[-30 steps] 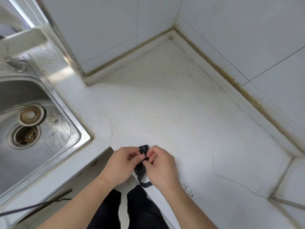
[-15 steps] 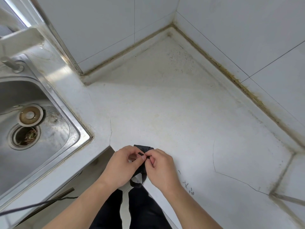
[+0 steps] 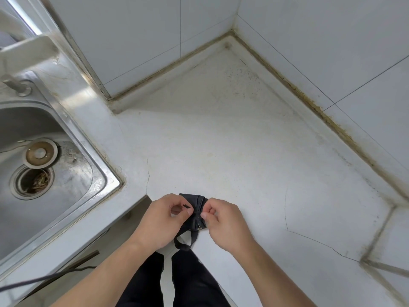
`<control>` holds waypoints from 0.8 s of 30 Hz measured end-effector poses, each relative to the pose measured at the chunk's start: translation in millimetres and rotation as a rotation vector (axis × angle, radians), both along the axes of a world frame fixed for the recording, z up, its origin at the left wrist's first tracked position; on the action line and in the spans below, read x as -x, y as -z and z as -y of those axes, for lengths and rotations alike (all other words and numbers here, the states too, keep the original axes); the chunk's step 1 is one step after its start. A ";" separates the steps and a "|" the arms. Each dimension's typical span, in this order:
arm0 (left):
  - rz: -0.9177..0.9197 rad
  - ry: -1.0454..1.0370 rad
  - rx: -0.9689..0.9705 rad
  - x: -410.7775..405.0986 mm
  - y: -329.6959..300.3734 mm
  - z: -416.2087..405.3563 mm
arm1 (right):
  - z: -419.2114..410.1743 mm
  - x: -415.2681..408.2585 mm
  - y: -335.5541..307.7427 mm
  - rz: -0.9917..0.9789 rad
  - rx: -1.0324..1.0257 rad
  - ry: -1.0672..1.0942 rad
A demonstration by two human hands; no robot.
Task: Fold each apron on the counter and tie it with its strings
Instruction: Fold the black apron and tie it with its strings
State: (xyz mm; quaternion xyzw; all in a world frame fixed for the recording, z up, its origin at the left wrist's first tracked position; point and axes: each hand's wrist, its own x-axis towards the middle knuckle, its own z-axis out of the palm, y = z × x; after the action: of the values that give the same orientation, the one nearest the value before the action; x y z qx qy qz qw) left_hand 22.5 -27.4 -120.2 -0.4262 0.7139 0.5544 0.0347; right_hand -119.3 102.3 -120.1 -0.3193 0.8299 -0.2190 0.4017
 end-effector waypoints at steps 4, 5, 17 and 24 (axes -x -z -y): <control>0.018 -0.024 0.067 1.1 0.3 -0.3 | -1.2 -1.3 -2.2 -0.211 -0.071 -0.287; 0.033 -0.037 0.087 0.6 1.9 0.0 | -1.9 -0.6 -2.9 -0.233 -0.069 -0.312; 0.182 -0.160 0.031 -10.0 9.0 22.5 | -36.3 26.4 16.4 -0.262 -0.192 -0.216; 0.267 0.095 0.145 -8.6 6.4 22.6 | -37.4 24.9 2.4 0.132 -0.096 0.194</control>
State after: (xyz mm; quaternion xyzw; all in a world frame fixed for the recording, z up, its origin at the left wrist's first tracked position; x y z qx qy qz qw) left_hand 31.1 -50.0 -126.6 -0.4631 0.7606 0.4377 0.1245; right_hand -144.1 139.7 -122.5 -0.2029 0.8382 -0.2372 0.4472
